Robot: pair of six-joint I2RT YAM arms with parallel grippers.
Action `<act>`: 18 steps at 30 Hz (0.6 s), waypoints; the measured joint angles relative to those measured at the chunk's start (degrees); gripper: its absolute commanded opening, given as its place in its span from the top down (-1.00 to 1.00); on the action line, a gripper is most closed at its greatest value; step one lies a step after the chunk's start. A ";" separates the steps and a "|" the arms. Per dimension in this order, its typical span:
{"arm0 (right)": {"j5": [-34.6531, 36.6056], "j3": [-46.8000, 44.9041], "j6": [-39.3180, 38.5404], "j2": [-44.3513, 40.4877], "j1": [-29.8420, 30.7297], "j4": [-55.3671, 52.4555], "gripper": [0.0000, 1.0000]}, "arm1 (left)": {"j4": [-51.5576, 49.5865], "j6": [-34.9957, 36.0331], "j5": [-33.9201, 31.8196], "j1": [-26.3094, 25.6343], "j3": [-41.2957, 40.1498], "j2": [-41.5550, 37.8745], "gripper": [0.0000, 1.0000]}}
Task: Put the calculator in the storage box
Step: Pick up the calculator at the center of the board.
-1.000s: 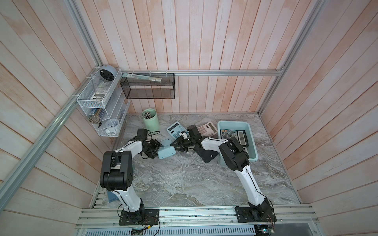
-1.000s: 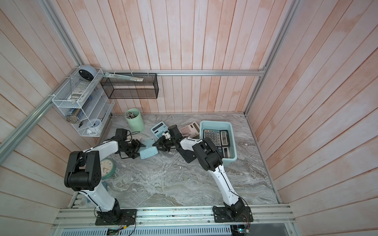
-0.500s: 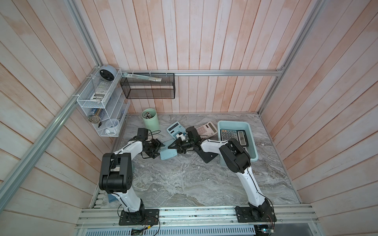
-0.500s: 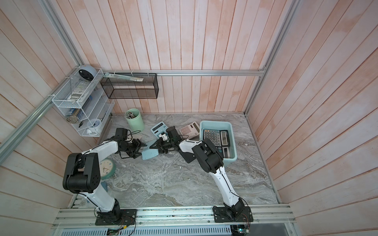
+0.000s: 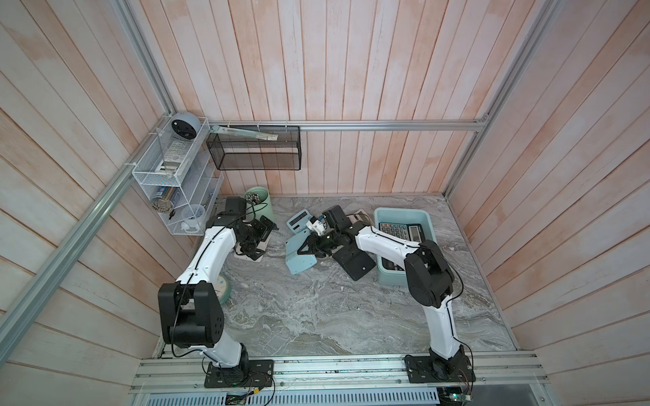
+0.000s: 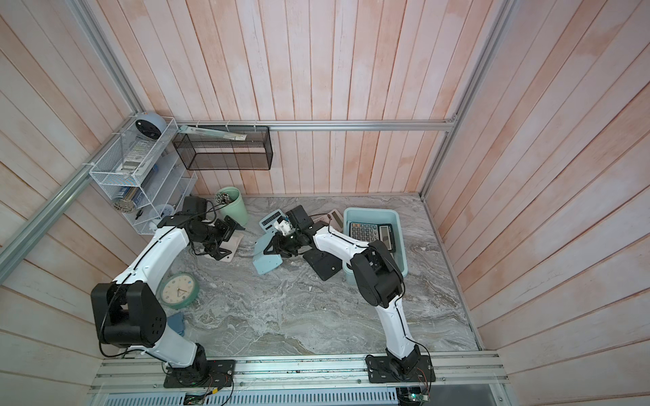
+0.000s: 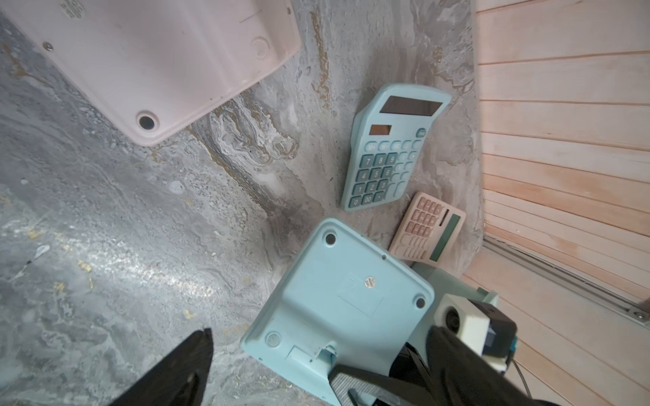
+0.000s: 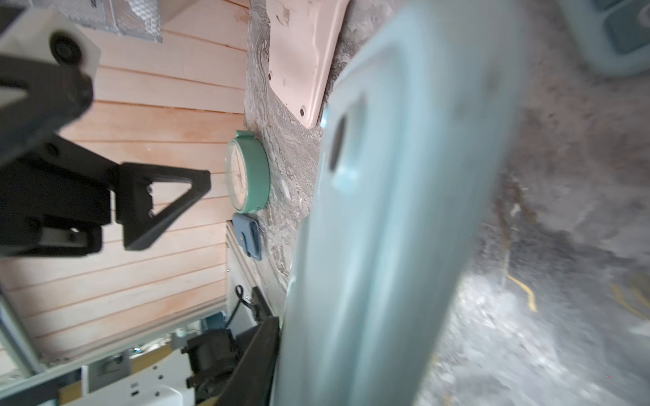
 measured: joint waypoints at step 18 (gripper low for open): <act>36.48 2.23 -39.06 -9.31 12.46 -20.72 0.54 | -20.98 -14.86 9.40 -0.04 16.63 8.85 -0.94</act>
